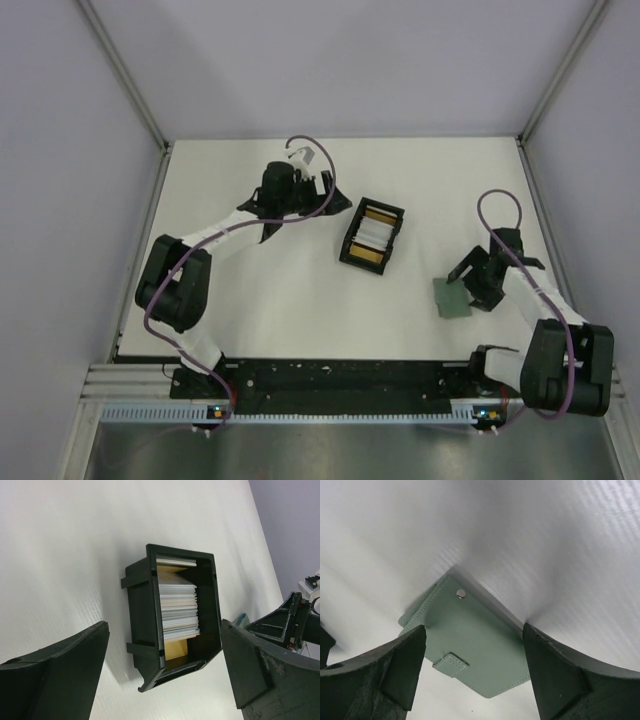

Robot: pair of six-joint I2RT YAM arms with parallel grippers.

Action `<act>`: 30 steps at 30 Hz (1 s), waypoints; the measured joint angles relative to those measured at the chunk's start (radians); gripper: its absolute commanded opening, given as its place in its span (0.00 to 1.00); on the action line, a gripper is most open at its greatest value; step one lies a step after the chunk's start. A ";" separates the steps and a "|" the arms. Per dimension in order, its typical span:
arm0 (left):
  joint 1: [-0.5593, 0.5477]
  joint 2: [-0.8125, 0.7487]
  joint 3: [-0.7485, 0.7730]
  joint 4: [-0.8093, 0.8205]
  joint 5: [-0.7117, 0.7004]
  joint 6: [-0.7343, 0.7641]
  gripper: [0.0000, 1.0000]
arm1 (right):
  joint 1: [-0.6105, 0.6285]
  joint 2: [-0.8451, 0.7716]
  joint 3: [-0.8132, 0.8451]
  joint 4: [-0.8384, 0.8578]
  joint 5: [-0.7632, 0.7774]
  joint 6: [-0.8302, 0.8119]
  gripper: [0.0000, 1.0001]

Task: Put the credit cards into the card holder
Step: Open the card holder at the center of the board.

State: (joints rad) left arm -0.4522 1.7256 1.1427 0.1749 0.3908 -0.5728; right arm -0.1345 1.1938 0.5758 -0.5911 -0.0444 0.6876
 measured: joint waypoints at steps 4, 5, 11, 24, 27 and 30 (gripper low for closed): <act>0.000 -0.001 -0.024 -0.013 0.014 0.000 0.95 | 0.014 -0.023 -0.033 0.055 -0.073 -0.008 0.71; 0.000 -0.001 -0.029 -0.014 0.016 0.000 0.95 | 0.015 -0.026 -0.041 0.073 -0.093 -0.011 0.72; -0.006 -0.031 -0.065 -0.035 0.027 0.001 0.94 | 0.029 -0.042 -0.072 0.169 -0.205 -0.049 0.89; -0.233 -0.373 -0.167 -0.206 -0.091 0.086 0.89 | 0.262 -0.059 -0.105 0.229 -0.211 -0.029 0.65; -0.307 -0.463 -0.251 -0.216 -0.112 0.066 0.87 | 0.314 -0.107 -0.141 0.220 -0.215 -0.004 0.66; -0.382 -0.489 -0.339 -0.220 -0.124 0.020 0.85 | 0.348 -0.119 -0.146 0.209 -0.214 0.010 0.70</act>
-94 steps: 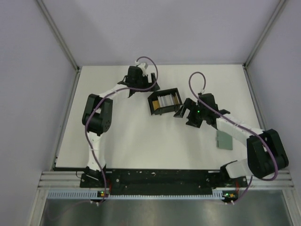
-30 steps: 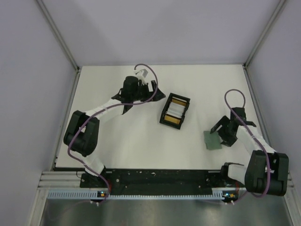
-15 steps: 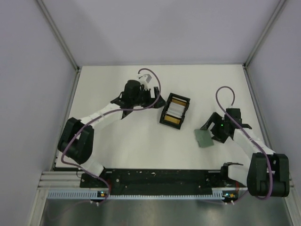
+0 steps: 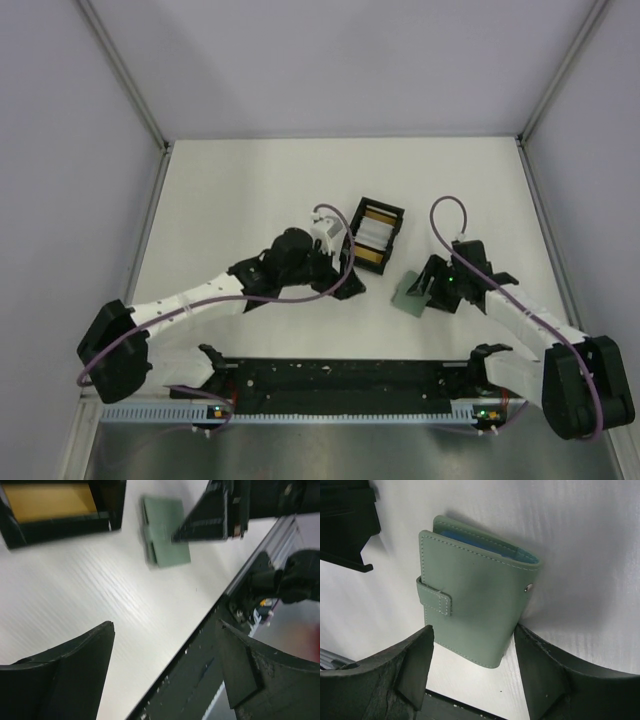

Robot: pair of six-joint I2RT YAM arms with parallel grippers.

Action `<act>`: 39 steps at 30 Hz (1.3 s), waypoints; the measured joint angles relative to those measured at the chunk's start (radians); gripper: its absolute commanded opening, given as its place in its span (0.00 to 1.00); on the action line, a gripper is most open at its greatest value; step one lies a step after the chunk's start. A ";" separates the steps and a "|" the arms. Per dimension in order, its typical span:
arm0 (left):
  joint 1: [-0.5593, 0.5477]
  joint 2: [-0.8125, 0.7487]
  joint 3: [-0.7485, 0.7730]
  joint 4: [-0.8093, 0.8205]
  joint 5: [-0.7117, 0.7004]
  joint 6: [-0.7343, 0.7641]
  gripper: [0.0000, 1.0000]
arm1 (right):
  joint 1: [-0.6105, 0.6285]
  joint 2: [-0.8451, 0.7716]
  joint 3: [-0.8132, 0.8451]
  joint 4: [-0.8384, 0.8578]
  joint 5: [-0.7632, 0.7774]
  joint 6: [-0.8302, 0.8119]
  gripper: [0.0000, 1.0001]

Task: Put the credit cards into the card holder
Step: Open the card holder at the center of the board.

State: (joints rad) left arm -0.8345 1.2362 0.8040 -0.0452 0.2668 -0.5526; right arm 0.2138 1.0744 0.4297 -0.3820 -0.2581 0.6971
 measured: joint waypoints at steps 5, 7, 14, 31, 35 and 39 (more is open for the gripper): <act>-0.121 0.081 -0.077 0.001 -0.014 -0.063 0.85 | 0.021 0.016 0.006 0.004 0.011 0.030 0.70; -0.147 0.137 -0.065 0.012 -0.018 -0.073 0.84 | 0.021 0.031 0.016 0.003 0.019 0.047 0.64; -0.154 0.233 0.012 0.054 -0.025 -0.085 0.84 | 0.026 0.092 0.035 0.024 0.101 0.084 0.21; -0.112 0.164 0.019 -0.009 -0.160 -0.074 0.90 | 0.027 -0.079 0.050 -0.087 0.029 -0.052 0.00; -0.054 0.109 -0.035 0.067 -0.115 -0.091 0.91 | 0.027 -0.114 0.051 -0.109 -0.096 -0.047 0.00; -0.034 0.104 -0.118 0.195 -0.023 -0.144 0.91 | 0.027 -0.130 0.051 -0.121 -0.165 -0.032 0.00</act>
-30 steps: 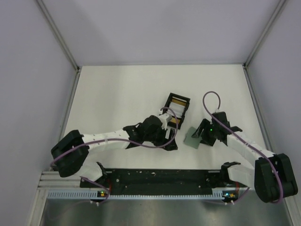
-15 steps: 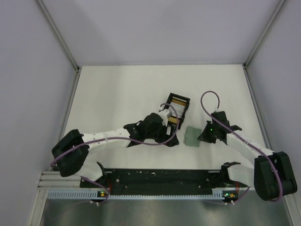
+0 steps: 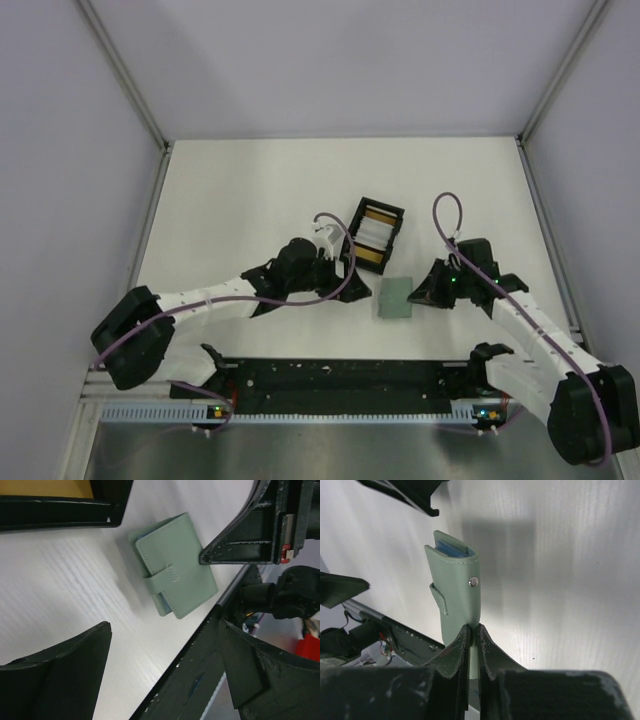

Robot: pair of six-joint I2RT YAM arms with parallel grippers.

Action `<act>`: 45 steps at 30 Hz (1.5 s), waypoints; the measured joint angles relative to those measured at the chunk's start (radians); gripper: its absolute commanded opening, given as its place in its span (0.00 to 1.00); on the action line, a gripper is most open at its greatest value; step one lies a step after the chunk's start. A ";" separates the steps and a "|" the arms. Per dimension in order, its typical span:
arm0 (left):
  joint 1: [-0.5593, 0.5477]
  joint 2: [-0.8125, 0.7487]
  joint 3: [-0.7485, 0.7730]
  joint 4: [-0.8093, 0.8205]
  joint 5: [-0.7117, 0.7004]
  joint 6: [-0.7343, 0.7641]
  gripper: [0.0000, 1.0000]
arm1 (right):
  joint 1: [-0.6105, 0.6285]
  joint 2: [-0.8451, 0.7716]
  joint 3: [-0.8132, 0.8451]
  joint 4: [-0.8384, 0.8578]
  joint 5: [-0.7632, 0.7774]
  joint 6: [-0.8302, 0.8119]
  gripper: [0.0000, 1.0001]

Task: Put the credit cards into the card holder
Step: Open the card holder at the center of the board.

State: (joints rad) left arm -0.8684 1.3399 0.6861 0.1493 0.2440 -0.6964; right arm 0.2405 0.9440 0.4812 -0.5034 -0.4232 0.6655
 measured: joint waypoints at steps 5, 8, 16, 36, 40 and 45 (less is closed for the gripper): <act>-0.002 0.045 -0.083 0.195 0.115 -0.101 0.90 | 0.000 -0.022 0.000 0.004 -0.064 0.041 0.00; -0.004 0.086 -0.118 0.323 0.167 -0.171 0.89 | 0.000 -0.040 0.000 0.013 -0.096 0.072 0.00; -0.004 0.109 -0.127 0.437 0.209 -0.237 0.87 | 0.000 -0.072 0.000 0.039 -0.151 0.132 0.00; -0.002 0.187 -0.096 0.446 0.219 -0.266 0.16 | -0.001 -0.100 0.031 0.065 -0.175 0.177 0.00; -0.002 0.195 -0.089 0.444 0.229 -0.269 0.00 | -0.001 -0.100 0.031 0.064 -0.165 0.174 0.07; -0.001 0.190 -0.047 0.365 0.230 -0.228 0.00 | -0.001 -0.097 0.030 0.061 -0.138 0.167 0.40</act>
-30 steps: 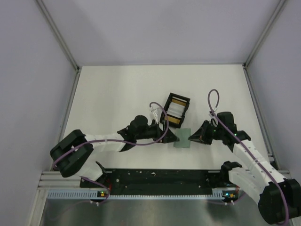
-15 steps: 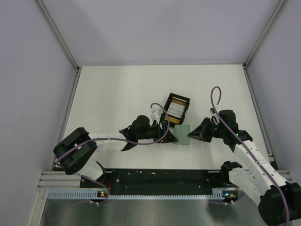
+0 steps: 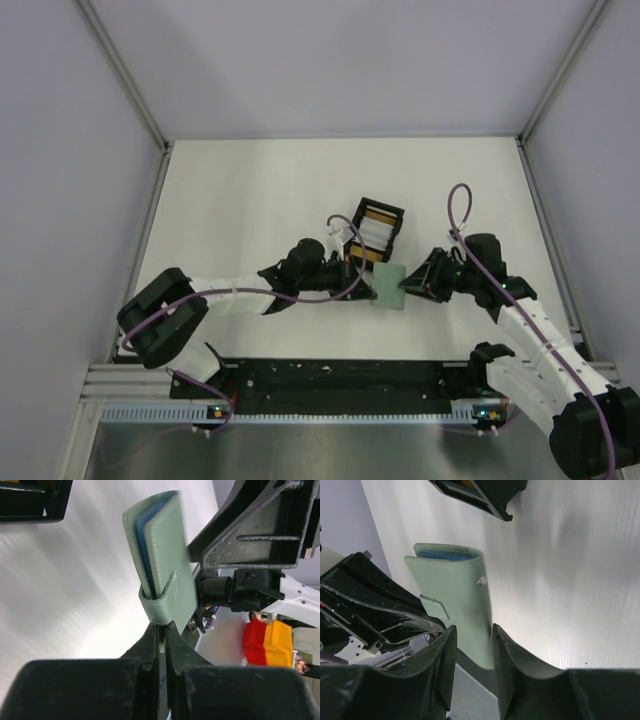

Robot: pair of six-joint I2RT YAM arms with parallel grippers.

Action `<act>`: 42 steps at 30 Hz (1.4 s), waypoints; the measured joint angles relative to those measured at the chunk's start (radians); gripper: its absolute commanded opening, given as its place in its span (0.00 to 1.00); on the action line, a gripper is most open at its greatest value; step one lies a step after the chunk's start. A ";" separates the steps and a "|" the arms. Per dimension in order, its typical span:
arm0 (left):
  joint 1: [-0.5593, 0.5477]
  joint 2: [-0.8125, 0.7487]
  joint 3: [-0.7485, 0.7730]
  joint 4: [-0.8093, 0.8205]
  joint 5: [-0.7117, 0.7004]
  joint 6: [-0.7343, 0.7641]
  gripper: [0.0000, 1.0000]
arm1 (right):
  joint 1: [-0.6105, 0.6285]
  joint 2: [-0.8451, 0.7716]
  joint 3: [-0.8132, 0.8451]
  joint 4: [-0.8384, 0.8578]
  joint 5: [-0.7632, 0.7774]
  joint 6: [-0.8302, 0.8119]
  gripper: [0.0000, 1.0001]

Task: Put the credit cards into the card holder
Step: Open the card holder at the center of the board.

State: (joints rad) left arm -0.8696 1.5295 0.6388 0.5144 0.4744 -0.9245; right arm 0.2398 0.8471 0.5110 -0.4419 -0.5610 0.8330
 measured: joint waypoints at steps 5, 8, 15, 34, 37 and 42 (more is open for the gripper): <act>-0.004 -0.085 0.059 -0.264 -0.066 0.101 0.00 | 0.001 0.000 0.001 -0.040 0.069 -0.030 0.52; -0.007 -0.166 0.101 -0.475 -0.155 0.170 0.00 | 0.000 0.001 0.004 -0.077 0.121 -0.059 0.52; -0.022 -0.357 0.214 -0.972 -0.466 0.239 0.00 | 0.001 0.016 0.022 -0.109 0.184 -0.101 0.53; -0.285 0.015 0.506 -1.480 -0.912 0.233 0.04 | 0.001 -0.008 0.034 -0.163 0.286 -0.143 0.53; -0.297 0.025 0.506 -1.474 -0.909 0.240 0.05 | 0.001 -0.008 0.034 -0.170 0.311 -0.143 0.55; -0.310 0.070 0.515 -1.456 -0.890 0.251 0.14 | 0.001 0.028 0.059 -0.172 0.334 -0.163 0.58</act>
State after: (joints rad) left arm -1.1793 1.5997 1.1538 -0.9421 -0.4156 -0.6731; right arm 0.2405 0.8749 0.5697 -0.6140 -0.2272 0.6701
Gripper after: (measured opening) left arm 0.058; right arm 0.569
